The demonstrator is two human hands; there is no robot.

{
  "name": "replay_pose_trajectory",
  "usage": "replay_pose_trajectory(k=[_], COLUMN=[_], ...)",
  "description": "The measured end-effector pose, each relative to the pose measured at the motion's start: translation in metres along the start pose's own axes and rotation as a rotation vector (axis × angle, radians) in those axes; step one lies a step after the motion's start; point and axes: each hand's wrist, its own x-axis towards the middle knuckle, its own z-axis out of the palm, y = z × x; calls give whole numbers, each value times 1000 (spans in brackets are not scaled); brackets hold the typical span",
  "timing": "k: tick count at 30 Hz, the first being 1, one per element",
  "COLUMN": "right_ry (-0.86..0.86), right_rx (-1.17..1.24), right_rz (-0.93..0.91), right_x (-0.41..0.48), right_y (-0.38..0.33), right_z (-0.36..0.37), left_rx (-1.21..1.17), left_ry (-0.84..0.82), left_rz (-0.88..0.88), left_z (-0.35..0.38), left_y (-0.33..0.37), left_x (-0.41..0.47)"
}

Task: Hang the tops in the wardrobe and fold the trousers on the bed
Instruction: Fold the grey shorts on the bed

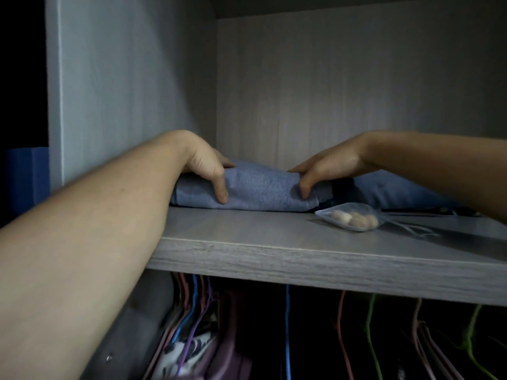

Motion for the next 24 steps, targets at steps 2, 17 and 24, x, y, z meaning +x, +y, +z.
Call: replay_pose_trajectory(k=[2, 17, 24], right_ry=[45, 699, 920], right_rx=[-95, -367, -527], right_rz=[-13, 33, 99], right_x=[3, -79, -141], right_y=[-1, 14, 44], right_z=[3, -5, 21], left_rx=[123, 189, 330], left_ry=[67, 932, 1173], left_rz=[35, 102, 206], left_z=[0, 2, 48], left_y=[1, 26, 64], left_x=[5, -40, -100])
